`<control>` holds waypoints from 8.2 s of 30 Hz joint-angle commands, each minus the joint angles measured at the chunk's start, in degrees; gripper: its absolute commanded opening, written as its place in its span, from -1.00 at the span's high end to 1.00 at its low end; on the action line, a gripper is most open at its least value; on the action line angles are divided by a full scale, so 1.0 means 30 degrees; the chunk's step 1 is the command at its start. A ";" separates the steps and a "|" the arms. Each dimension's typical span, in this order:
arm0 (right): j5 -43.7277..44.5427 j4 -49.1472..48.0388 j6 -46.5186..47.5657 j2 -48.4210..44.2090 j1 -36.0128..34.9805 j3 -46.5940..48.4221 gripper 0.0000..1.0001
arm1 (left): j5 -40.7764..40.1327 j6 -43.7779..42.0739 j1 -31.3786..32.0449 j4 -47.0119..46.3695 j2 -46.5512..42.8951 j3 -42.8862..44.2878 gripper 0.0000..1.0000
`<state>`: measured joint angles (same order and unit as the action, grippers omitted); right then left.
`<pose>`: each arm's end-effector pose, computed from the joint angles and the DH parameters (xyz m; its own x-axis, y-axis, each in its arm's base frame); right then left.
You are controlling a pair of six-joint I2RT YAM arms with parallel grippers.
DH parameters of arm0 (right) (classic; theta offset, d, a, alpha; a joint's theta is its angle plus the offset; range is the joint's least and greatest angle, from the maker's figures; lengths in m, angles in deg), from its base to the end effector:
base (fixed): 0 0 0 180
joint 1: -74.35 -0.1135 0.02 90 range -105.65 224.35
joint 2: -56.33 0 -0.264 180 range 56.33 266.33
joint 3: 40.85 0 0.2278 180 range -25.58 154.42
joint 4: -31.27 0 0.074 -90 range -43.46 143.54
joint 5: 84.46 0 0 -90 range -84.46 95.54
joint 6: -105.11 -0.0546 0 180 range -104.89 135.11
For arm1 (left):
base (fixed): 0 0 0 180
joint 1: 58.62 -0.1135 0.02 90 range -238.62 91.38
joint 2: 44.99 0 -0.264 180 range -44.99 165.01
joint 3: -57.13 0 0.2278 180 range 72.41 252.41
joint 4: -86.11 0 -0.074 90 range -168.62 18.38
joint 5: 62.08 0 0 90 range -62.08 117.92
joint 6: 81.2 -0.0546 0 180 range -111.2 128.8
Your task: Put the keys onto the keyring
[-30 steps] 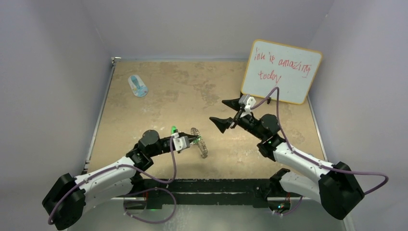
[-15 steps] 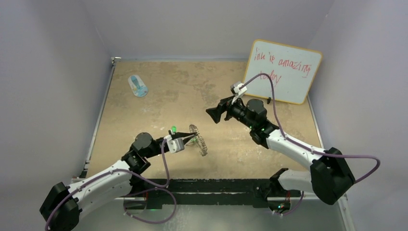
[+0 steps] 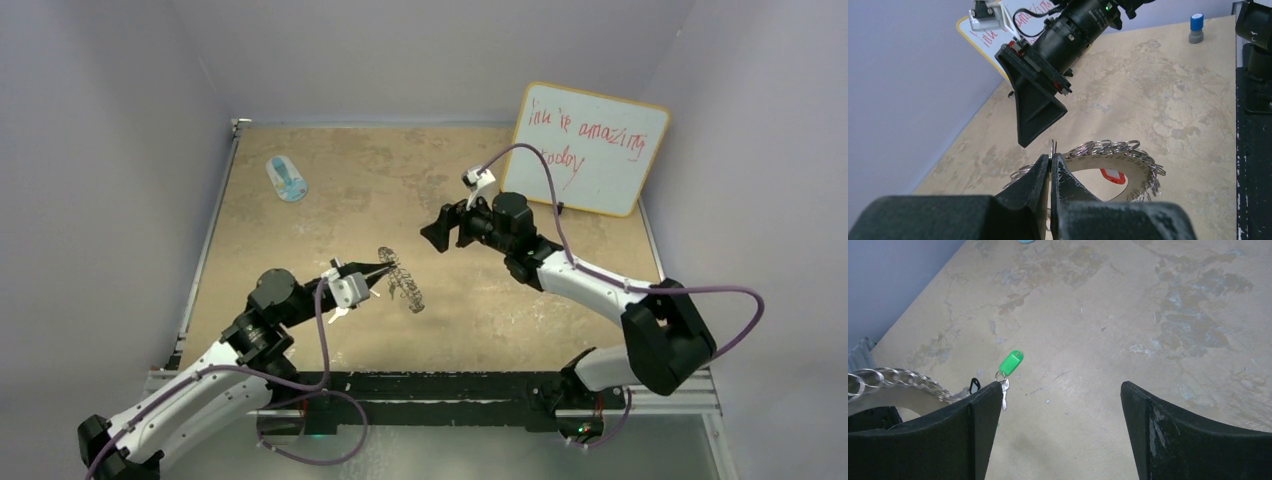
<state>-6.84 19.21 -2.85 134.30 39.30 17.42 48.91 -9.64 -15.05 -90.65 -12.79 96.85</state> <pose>0.2435 0.1851 0.2780 -0.3301 0.1363 -0.9340 -0.6655 0.6681 0.3327 0.0931 -0.1155 0.2933 0.3367 0.0873 -0.9376 0.8389 0.4244 0.3408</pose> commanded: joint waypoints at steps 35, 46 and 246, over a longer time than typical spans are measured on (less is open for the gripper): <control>0.3050 0.6469 0.0817 1.3765 -0.7065 1.2179 -0.16 | -0.2457 -0.1593 0.0066 1.2232 -0.6900 0.6005 1.00; 0.5706 0.7901 0.1694 1.4497 -0.7888 1.2109 0.49 | -0.2055 -0.1399 0.0066 1.1610 -0.6544 0.5421 1.00; -0.5441 -0.5422 1.3252 -0.8135 -0.4196 -0.6474 -0.57 | 0.1804 0.0590 0.0125 -0.5365 0.3762 -0.2850 1.00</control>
<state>-19.78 18.14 27.42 113.14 26.76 3.76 53.46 -7.28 -14.99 -103.92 -0.50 88.13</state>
